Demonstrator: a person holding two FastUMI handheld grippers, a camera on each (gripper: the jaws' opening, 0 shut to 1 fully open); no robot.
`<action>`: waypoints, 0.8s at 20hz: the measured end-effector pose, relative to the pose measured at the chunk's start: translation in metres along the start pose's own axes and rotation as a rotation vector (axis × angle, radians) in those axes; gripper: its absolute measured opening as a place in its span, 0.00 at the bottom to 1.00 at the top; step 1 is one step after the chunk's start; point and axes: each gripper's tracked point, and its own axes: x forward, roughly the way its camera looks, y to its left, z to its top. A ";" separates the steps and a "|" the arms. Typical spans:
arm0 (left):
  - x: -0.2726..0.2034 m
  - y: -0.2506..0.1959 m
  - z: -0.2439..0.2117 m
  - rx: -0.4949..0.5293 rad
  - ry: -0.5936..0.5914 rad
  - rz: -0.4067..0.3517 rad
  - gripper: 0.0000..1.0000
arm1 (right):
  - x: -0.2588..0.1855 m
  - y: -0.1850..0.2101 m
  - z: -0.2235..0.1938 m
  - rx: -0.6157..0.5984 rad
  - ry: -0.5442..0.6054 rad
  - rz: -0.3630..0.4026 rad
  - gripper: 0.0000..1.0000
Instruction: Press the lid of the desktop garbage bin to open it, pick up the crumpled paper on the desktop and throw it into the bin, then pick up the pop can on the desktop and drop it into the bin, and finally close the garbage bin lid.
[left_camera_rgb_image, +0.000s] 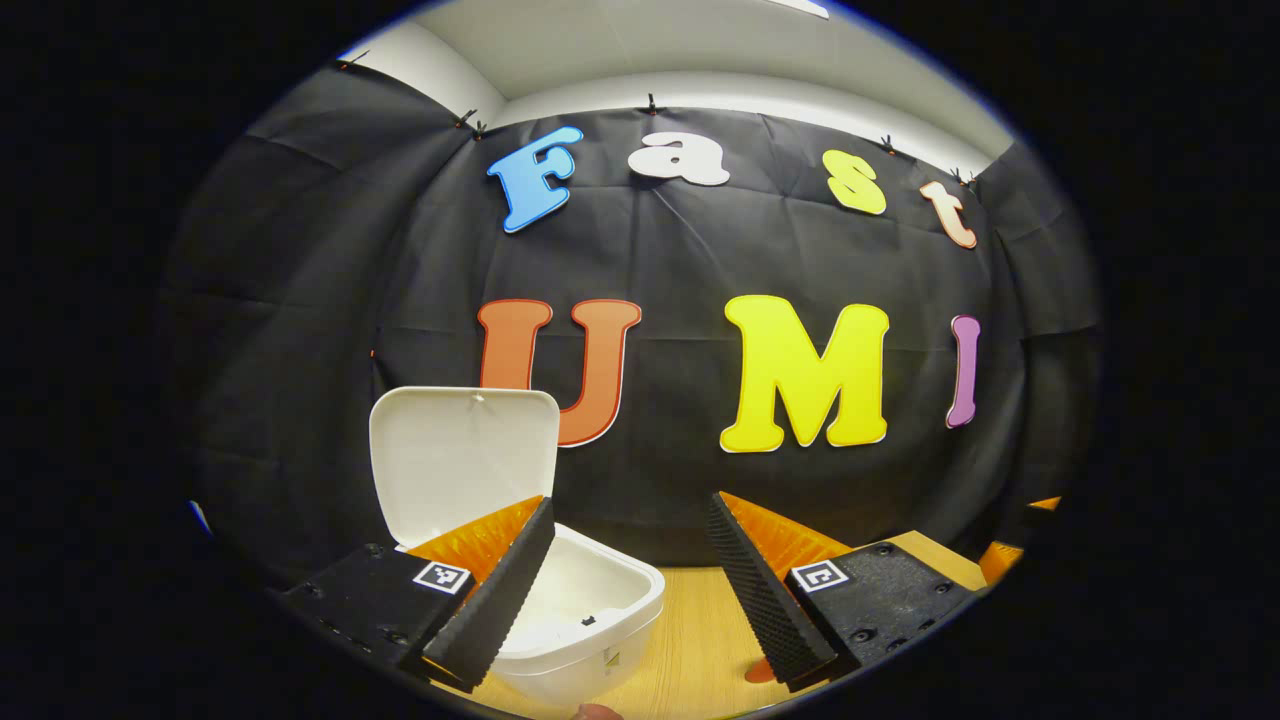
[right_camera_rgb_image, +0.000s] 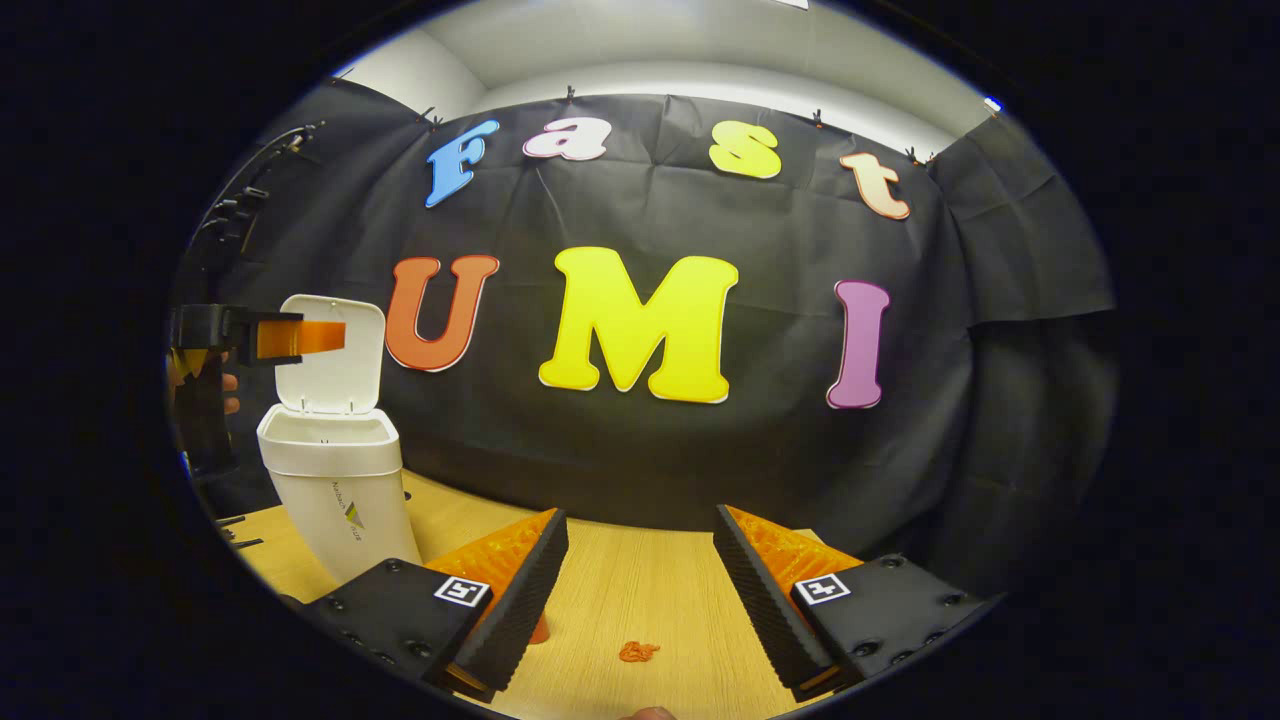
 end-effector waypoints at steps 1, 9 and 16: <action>-0.004 -0.002 0.002 0.003 -0.007 -0.006 1.00 | 0.006 -0.001 -0.008 0.006 0.030 -0.003 0.94; -0.027 -0.014 0.012 0.056 -0.010 -0.032 1.00 | 0.055 -0.011 -0.106 0.032 0.384 -0.035 0.95; -0.025 -0.021 0.014 0.050 0.001 -0.006 1.00 | 0.087 -0.014 -0.171 -0.027 0.577 -0.024 0.95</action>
